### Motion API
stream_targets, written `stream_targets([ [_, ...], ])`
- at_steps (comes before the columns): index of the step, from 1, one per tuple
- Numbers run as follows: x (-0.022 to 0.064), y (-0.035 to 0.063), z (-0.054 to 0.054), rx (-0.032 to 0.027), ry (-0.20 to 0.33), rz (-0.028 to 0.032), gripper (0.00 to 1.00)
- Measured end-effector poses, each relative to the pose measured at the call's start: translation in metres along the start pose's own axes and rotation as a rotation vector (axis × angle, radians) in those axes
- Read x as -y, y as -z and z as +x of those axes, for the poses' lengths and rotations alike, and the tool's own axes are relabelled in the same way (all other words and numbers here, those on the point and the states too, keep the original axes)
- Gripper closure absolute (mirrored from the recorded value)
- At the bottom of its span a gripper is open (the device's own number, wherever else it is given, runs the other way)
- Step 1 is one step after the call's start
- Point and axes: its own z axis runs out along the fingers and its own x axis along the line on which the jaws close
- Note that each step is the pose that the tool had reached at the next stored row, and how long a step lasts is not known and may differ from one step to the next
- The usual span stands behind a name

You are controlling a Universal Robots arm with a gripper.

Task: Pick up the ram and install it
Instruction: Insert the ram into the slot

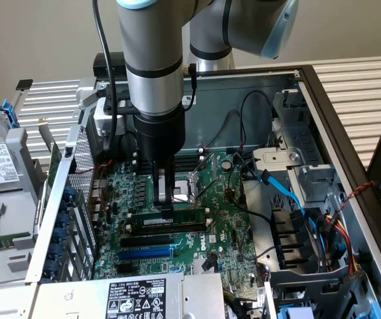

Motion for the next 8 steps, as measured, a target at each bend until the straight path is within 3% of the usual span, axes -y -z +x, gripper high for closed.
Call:
stream_targets([
  [8, 0.0, 0.003, 0.0001, -0.0034, 0.0, 0.0001, 0.88],
])
